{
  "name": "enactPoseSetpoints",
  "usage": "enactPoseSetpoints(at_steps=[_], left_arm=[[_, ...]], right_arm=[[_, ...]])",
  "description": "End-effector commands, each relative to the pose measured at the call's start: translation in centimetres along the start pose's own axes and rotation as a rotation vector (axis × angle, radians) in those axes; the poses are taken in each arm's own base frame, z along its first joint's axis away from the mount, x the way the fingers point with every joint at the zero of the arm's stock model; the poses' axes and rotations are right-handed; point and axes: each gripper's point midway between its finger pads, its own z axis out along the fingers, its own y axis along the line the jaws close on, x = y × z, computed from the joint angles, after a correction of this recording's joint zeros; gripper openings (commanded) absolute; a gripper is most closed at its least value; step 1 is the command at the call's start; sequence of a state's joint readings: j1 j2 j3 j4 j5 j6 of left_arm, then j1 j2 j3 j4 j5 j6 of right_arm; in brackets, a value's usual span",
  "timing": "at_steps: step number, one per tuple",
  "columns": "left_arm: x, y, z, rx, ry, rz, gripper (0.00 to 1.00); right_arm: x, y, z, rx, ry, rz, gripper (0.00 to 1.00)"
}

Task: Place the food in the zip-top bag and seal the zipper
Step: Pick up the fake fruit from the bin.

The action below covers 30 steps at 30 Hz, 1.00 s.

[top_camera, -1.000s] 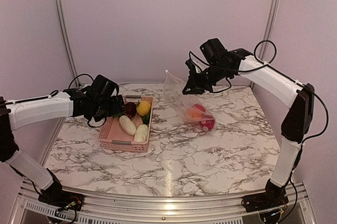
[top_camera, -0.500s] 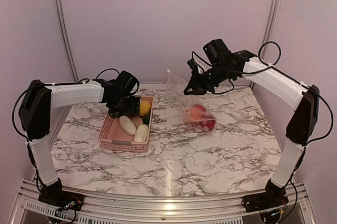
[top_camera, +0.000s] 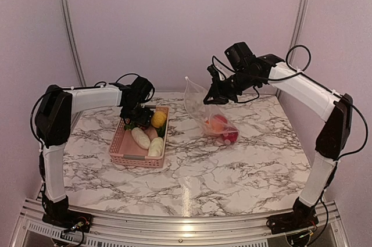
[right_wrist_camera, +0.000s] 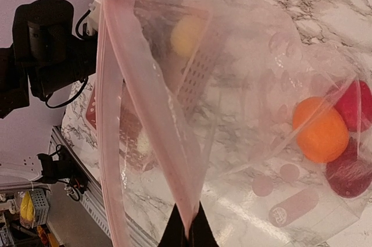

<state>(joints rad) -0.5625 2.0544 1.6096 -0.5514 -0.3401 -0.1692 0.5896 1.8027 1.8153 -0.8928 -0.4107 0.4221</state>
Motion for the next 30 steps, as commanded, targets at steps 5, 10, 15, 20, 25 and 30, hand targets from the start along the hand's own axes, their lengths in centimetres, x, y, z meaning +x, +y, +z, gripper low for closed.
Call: enactPoseSetpoints(at_steps=[5,10,15,20,25,30], left_arm=[[0.5,0.4,2.7,0.026,0.064,0.102,0.88],[-0.3,0.0,3.7,0.110,0.048,0.047,0.88],[-0.8,-0.6,4.5,0.139,0.055,0.022,0.85],[-1.0,-0.8,3.7,0.164,0.057,-0.014,0.78],[-0.9,-0.7,1.6,0.191,0.057,-0.049,0.69],[-0.6,-0.3,-1.8,0.232,0.037,-0.114,0.67]], right_arm=[[-1.2,0.6,-0.6,-0.017,-0.014,-0.003,0.00],[-1.2,0.6,-0.7,-0.013,-0.011,-0.003,0.00],[-0.9,0.4,-0.7,-0.005,-0.008,0.000,0.00],[-0.8,0.2,-0.7,0.000,-0.009,0.002,0.00],[-0.7,0.2,-0.4,-0.006,-0.009,0.006,0.00],[-1.0,0.4,-0.1,-0.018,-0.014,0.006,0.00]])
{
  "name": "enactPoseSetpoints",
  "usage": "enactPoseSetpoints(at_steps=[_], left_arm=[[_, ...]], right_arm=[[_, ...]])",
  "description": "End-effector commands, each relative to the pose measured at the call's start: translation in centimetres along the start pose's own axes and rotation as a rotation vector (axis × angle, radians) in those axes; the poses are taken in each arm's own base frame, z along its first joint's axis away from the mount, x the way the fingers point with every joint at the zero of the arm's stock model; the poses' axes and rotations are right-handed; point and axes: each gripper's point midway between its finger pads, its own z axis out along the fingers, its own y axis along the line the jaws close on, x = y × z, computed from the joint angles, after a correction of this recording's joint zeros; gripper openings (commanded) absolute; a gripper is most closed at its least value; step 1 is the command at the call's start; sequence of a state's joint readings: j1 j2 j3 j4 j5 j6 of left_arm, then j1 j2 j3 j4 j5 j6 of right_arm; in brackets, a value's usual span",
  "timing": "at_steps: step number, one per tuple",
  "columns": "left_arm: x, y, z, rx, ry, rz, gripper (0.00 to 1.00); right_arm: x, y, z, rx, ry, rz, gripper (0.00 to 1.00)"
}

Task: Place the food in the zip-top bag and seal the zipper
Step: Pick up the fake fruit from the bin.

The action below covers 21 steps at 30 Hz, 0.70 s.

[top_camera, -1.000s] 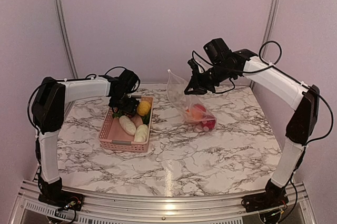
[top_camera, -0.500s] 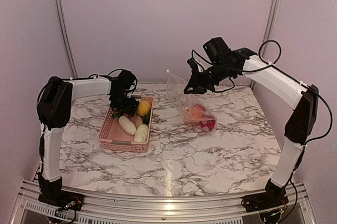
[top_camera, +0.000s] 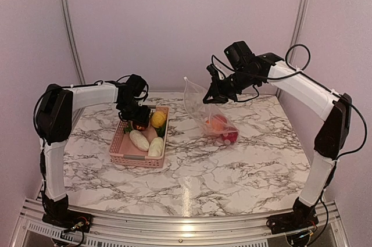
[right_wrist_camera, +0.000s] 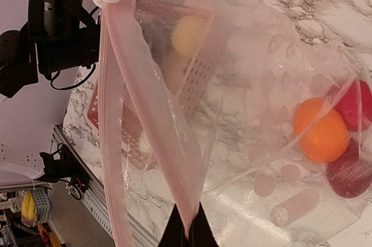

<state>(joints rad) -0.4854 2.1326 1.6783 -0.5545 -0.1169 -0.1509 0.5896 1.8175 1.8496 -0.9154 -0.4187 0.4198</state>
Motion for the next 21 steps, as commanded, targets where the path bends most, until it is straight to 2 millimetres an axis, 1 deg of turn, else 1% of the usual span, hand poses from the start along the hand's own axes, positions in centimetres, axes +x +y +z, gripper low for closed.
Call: enactPoseSetpoints(at_steps=[1,5,8,11,15,19,21], left_arm=[[-0.3,-0.4,-5.7,0.064,-0.051,-0.083,0.66],[0.0,-0.8,-8.6,0.089,-0.087,-0.115,0.65],[0.2,-1.6,-10.7,0.129,-0.120,-0.130,0.65],[-0.5,-2.4,-13.1,0.185,-0.167,-0.191,0.65],[-3.2,-5.2,-18.0,0.364,-0.318,-0.247,0.63],[-5.6,-8.7,-24.1,0.580,-0.509,-0.249,0.59],[-6.5,-10.1,-27.0,0.656,-0.597,-0.238,0.57]], right_arm=[[-0.9,0.0,0.0,-0.014,-0.021,0.008,0.00],[-0.9,0.2,0.4,-0.025,-0.016,0.004,0.00],[-0.8,0.3,0.6,-0.029,-0.011,0.003,0.00],[-0.8,0.4,0.8,-0.035,-0.004,-0.001,0.00],[-0.9,1.0,1.2,-0.043,-0.002,-0.011,0.00],[-0.9,1.7,1.7,-0.058,0.005,-0.019,0.00],[-1.0,2.1,1.9,-0.065,0.005,-0.027,0.00]])
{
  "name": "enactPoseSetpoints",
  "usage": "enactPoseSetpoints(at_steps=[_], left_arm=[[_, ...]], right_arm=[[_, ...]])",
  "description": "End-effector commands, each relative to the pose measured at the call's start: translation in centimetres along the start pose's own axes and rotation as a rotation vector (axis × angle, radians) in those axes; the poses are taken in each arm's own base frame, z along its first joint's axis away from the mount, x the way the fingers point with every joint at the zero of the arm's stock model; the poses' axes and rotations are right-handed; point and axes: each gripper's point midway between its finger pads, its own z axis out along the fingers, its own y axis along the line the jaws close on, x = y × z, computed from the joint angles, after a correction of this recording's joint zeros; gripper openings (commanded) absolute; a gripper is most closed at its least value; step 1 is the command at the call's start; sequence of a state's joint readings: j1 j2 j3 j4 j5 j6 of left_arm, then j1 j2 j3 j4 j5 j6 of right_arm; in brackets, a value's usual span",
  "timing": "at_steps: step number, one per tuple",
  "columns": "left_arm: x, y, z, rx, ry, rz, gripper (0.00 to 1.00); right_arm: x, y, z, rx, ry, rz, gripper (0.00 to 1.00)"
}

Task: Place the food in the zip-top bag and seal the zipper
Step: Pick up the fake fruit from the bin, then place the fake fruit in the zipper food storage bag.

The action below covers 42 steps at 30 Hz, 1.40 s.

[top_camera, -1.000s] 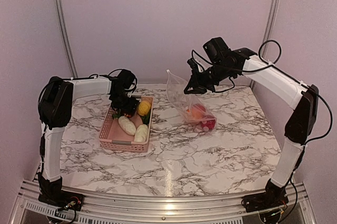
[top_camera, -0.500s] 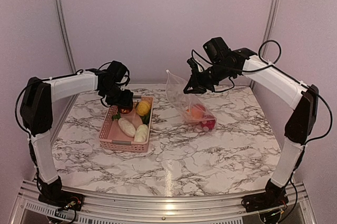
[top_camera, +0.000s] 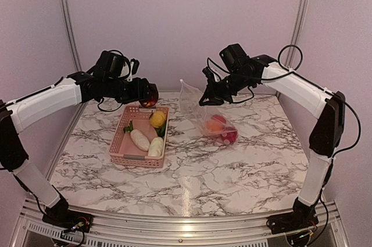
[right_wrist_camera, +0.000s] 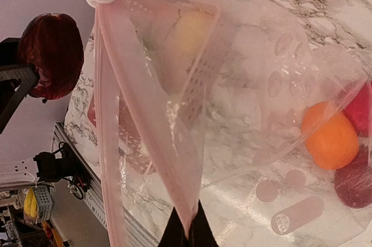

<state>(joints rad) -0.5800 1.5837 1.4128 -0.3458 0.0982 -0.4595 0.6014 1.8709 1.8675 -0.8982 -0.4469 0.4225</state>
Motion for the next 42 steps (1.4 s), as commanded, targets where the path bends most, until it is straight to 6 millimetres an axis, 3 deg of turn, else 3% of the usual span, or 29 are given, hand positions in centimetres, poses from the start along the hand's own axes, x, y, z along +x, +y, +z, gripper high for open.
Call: enactPoseSetpoints(at_steps=[1,6,11,20,25,27,29,30,31,35,42], left_arm=[[-4.5,-7.9,-4.3,0.298,-0.218,-0.006,0.57],[-5.3,-12.2,-6.4,0.457,-0.295,0.015,0.55],[-3.7,-13.9,-5.3,0.504,-0.261,0.009,0.54],[-1.0,-12.7,-0.6,0.399,-0.168,-0.054,0.46],[0.0,-11.1,3.3,0.256,-0.088,-0.074,0.45],[-0.2,-10.7,4.2,0.224,-0.082,-0.097,0.49],[-0.3,-10.5,5.0,0.197,-0.080,-0.115,0.62],[-0.6,-10.7,5.1,0.197,-0.080,-0.117,0.91],[-0.7,-10.8,5.3,0.191,-0.078,-0.115,0.98],[-2.2,-11.6,4.4,0.202,-0.119,-0.103,0.99],[-5.1,-14.2,-0.4,0.318,-0.210,-0.058,0.99]], right_arm=[[-1.1,2.1,0.0,-0.042,-0.026,-0.032,0.00],[-1.2,2.8,0.1,-0.063,-0.026,-0.038,0.00],[-1.8,3.3,-0.1,-0.075,-0.029,-0.044,0.00],[-2.4,4.1,-0.4,-0.095,-0.029,-0.048,0.00],[-2.2,4.2,-0.4,-0.097,-0.025,-0.046,0.00],[-2.3,4.3,-0.5,-0.098,-0.028,-0.045,0.00],[-2.4,4.5,-0.7,-0.099,-0.033,-0.047,0.00],[-2.5,4.4,-0.9,-0.099,-0.036,-0.045,0.00],[-2.5,4.4,-0.9,-0.097,-0.038,-0.046,0.00],[-2.5,4.2,-1.1,-0.090,-0.041,-0.043,0.00],[-2.5,3.7,-1.5,-0.077,-0.052,-0.037,0.00]])
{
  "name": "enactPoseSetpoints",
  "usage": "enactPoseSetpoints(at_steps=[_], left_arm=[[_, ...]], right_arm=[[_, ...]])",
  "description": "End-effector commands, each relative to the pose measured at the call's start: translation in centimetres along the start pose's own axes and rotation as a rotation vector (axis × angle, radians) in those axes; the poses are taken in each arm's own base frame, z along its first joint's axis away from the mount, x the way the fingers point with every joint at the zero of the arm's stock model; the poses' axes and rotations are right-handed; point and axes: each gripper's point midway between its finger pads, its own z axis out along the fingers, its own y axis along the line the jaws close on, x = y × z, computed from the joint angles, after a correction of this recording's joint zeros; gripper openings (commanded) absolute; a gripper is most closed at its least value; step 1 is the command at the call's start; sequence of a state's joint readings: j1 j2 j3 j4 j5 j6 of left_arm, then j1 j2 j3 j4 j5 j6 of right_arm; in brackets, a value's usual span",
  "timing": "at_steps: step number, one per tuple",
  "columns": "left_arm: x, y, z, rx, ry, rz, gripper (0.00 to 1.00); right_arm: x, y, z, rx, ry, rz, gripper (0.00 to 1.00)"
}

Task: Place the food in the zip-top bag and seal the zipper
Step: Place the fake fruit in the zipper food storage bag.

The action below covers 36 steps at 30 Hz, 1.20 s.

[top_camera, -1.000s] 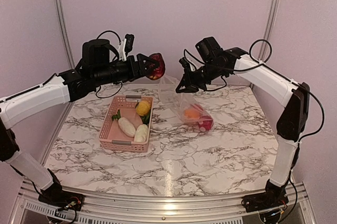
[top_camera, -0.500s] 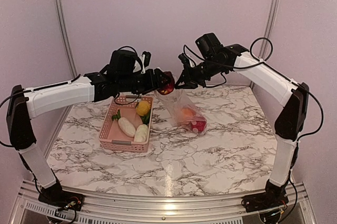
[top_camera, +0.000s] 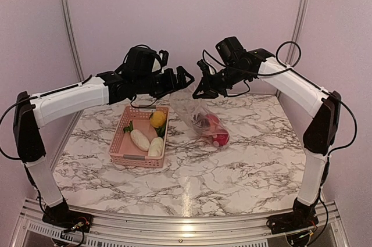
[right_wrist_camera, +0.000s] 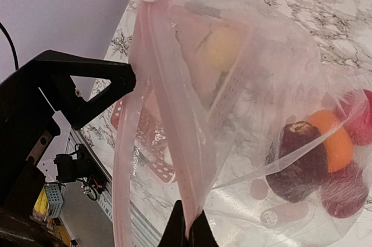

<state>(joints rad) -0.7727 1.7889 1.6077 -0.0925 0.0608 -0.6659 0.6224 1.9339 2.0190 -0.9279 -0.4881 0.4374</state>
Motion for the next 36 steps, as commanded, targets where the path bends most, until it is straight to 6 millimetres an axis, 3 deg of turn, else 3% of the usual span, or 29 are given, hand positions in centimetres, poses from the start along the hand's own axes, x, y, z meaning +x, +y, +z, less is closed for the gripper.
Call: enactPoseSetpoints(at_steps=[1,5,10,16,18,25,28,30,31,33,36], left_arm=[[-3.4,-3.8,-4.2,0.097,-0.095,0.045,0.99],[-3.6,-2.9,-6.2,0.055,-0.122,0.039,0.99],[-0.2,1.5,-7.0,-0.130,-0.008,0.011,0.98],[5.2,4.4,-5.7,-0.192,0.177,-0.078,0.76],[6.1,4.0,-5.0,-0.157,0.209,-0.085,0.66],[7.3,2.9,-2.0,-0.073,0.278,-0.084,0.47],[6.3,0.7,-0.4,0.007,0.286,-0.094,0.14],[3.3,-3.1,-0.3,0.118,0.214,-0.074,0.00],[1.9,-4.7,-0.8,0.149,0.160,-0.046,0.00],[0.1,-5.8,-1.3,0.139,0.058,0.017,0.00],[0.6,-4.0,-0.5,0.066,0.048,0.012,0.00]], right_arm=[[-0.6,0.6,-1.1,-0.007,-0.031,-0.011,0.00],[-0.5,0.6,-0.8,-0.013,-0.027,-0.009,0.00],[-0.5,0.6,-0.6,-0.020,-0.026,-0.007,0.00],[-0.2,0.5,-0.5,-0.020,-0.022,-0.006,0.00],[-0.1,0.3,-0.3,-0.018,-0.019,-0.006,0.00],[0.1,0.6,-0.5,-0.009,-0.016,-0.013,0.00],[-1.4,1.5,-2.5,0.023,-0.057,-0.044,0.00],[-3.1,2.0,-5.1,0.101,-0.125,-0.076,0.00],[-3.8,1.9,-6.3,0.146,-0.154,-0.088,0.00],[-4.4,0.9,-7.7,0.220,-0.183,-0.098,0.00],[-3.3,-2.6,-7.3,0.287,-0.146,-0.048,0.00]])
